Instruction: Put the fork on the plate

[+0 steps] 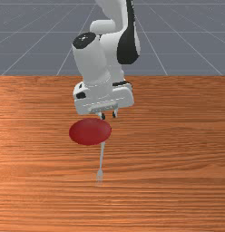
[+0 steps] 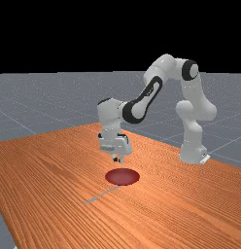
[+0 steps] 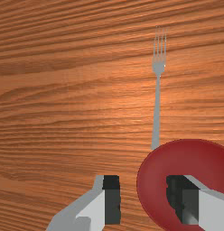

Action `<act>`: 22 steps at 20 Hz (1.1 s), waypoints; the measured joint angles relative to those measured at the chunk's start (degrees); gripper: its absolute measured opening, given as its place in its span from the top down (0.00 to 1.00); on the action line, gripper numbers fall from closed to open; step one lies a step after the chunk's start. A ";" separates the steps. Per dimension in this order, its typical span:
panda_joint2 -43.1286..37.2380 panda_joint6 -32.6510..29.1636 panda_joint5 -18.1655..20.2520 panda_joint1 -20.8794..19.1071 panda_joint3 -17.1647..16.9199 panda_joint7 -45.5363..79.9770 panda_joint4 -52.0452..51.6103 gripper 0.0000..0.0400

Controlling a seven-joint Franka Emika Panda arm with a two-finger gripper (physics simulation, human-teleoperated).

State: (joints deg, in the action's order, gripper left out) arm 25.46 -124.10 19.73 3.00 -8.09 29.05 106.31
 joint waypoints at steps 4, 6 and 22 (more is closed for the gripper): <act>14.93 2.21 0.46 -1.78 0.36 1.36 -16.70 0.08; 21.39 2.20 0.36 -2.09 0.30 2.47 -20.81 0.03; 30.99 -0.58 -4.39 -0.39 -3.28 7.08 -27.98 0.77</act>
State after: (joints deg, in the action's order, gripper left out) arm 56.45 -124.69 15.34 2.61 -11.37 36.12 78.33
